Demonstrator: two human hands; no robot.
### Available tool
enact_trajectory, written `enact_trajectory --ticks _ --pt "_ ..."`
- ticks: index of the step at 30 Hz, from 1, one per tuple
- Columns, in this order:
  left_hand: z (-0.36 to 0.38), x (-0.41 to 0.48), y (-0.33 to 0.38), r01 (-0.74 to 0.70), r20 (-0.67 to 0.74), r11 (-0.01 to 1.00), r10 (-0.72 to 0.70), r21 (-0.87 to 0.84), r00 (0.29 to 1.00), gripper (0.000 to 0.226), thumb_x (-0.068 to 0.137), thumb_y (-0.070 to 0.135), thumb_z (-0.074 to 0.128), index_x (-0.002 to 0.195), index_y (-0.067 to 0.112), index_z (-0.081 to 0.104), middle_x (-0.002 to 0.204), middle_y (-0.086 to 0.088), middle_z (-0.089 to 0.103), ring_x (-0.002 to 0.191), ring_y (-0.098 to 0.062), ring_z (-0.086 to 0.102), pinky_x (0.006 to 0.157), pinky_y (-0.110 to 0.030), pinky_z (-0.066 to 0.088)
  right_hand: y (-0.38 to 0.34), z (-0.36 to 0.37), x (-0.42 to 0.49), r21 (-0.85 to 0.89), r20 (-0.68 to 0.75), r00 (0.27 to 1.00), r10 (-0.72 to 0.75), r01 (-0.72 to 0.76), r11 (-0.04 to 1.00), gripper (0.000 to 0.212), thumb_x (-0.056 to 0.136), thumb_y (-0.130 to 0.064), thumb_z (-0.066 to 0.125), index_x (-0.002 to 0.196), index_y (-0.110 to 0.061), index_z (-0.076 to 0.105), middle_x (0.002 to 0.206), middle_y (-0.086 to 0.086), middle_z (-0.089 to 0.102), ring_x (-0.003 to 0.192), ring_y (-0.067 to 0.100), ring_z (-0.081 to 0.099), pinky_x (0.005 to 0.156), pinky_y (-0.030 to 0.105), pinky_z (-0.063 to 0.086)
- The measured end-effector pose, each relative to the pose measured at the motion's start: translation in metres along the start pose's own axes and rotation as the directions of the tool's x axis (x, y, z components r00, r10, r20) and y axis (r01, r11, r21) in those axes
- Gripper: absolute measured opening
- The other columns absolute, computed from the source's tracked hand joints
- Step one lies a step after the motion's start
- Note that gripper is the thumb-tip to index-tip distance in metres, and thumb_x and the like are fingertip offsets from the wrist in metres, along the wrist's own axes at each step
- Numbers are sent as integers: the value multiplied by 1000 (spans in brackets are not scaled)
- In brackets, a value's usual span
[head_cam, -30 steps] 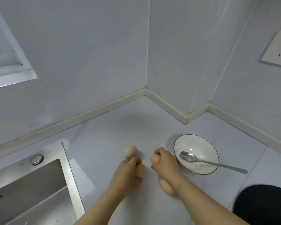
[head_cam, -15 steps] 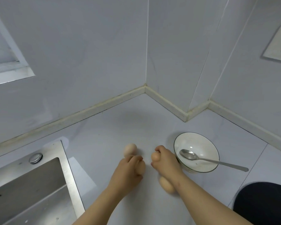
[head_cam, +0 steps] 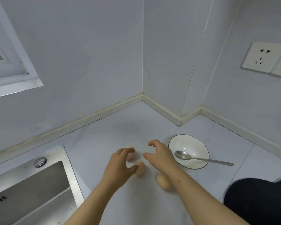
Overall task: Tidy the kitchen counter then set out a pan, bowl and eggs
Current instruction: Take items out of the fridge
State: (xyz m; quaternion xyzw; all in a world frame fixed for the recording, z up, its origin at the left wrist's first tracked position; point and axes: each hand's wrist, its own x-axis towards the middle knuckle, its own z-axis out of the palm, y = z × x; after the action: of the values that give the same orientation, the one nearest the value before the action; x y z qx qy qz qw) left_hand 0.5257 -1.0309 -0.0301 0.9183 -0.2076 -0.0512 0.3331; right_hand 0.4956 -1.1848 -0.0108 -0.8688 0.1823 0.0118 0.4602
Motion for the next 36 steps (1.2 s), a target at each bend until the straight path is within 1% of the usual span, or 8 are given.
enact_trajectory --ticks 3,6,10,17,21,23,30,36 --pt "-13 1 10 17 -49 997 -21 -80 999 36 86 29 63 121 25 54 121 8 56 110 -8 51 85 -17 36 -3 -4 -8 88 -59 998 21 -15 996 37 87 -25 60 122 -22 51 128 -2 48 102 7 43 86 24 43" --pt "-22 -2 21 18 -51 990 -26 -143 998 29 88 28 59 117 24 57 115 9 59 106 -7 53 86 -19 40 -5 -7 -20 125 -110 993 39 -25 992 33 86 -24 62 118 -21 54 124 -3 52 100 8 47 87 22 39" --pt "-26 -8 37 -14 -12 978 12 -209 1000 23 89 24 59 112 22 59 106 10 58 102 -8 55 85 -20 40 -4 -10 -45 236 -186 977 100 -55 970 25 85 -18 62 109 -22 55 113 -5 53 81 5 53 69 16 41" --pt "-7 -26 54 -90 96 956 121 -278 988 18 89 22 59 107 22 60 95 12 57 96 -6 53 72 -13 39 10 -8 -87 343 -322 919 228 -111 933 25 84 -19 63 108 -21 57 107 -7 53 93 13 53 71 19 37" --pt "-1 -41 50 -69 106 940 110 -334 988 10 90 16 57 90 26 57 83 22 50 89 -8 56 73 -21 44 19 -1 -108 330 -326 908 265 -153 931 26 85 -18 60 111 -20 57 107 -7 52 93 11 52 66 14 38" --pt "-2 -47 45 -59 84 941 92 -334 992 11 91 16 55 89 27 56 85 20 54 88 -8 56 69 -19 42 24 0 -117 334 -324 905 276 -163 928 23 85 -19 61 108 -21 56 107 -6 52 93 11 52 65 10 38" --pt "-8 -61 47 6 110 939 35 -344 993 11 91 15 52 97 23 56 92 7 59 90 -13 56 75 -22 38 25 -4 -133 358 -312 906 285 -166 919 21 86 -20 60 107 -21 55 107 -5 50 93 10 49 68 8 37" --pt "0 -68 54 11 181 953 46 -303 982 11 90 16 54 97 25 54 102 3 58 92 -13 54 78 -24 39 28 -5 -141 372 -312 905 290 -165 913 19 86 -20 61 102 -23 52 107 -5 50 95 11 49 78 19 35"
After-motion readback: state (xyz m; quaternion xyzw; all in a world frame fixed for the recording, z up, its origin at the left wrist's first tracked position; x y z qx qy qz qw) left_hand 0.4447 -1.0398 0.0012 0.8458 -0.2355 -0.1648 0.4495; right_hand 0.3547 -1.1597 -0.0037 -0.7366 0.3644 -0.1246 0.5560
